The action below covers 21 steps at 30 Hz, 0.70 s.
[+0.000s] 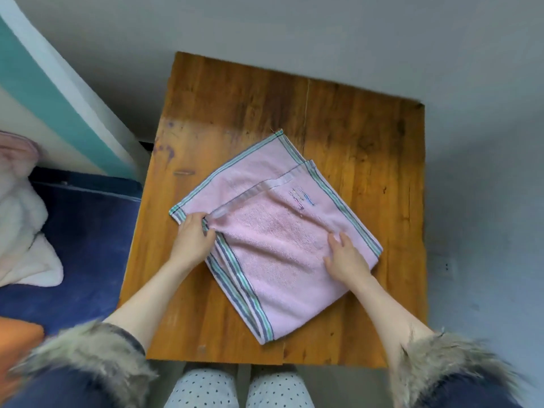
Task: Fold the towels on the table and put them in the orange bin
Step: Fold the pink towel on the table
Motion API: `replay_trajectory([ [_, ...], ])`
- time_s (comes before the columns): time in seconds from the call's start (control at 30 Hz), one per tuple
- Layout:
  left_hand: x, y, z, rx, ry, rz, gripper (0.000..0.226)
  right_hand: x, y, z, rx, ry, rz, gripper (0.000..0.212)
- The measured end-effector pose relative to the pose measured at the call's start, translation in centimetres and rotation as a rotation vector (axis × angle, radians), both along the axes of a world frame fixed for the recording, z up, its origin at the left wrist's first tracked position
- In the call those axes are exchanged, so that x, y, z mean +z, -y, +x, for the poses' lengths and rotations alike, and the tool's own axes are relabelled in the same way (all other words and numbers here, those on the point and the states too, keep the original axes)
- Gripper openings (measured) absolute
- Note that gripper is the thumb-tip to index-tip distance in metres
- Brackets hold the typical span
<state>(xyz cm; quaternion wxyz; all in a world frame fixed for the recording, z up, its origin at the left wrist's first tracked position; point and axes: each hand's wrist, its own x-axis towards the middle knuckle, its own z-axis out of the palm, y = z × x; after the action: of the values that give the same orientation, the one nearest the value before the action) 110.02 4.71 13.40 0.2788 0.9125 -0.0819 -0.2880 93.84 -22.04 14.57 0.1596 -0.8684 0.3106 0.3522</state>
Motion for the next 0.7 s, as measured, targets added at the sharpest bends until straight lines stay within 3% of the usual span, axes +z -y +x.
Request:
replay_trajectory([
  [0.2, 0.5, 4.3, -0.4, -0.116, 0.049, 0.023, 0.019, 1.0, 0.7, -3.8, -0.154, -0.028, -0.061, 0.037],
  [0.4, 1.0, 5.4, -0.6, -0.099, 0.166, 0.057, 0.017, 2.2, 5.3, 0.9, -0.245, 0.322, -0.196, 0.024],
  [0.5, 1.1, 5.3, -1.0, -0.030, 0.181, 0.018, 0.019, 1.6, 7.3, 4.4, -0.231, 0.420, -0.126, 0.035],
  [0.6, 1.3, 5.4, -1.3, 0.018, 0.161, -0.055, 0.018, 0.7, 7.9, 7.1, -0.179, 0.384, -0.101, 0.052],
  [0.7, 1.7, 5.4, -1.5, 0.094, 0.070, -0.127, 0.013, -0.3, 7.8, 8.1, -0.129, 0.333, -0.121, 0.051],
])
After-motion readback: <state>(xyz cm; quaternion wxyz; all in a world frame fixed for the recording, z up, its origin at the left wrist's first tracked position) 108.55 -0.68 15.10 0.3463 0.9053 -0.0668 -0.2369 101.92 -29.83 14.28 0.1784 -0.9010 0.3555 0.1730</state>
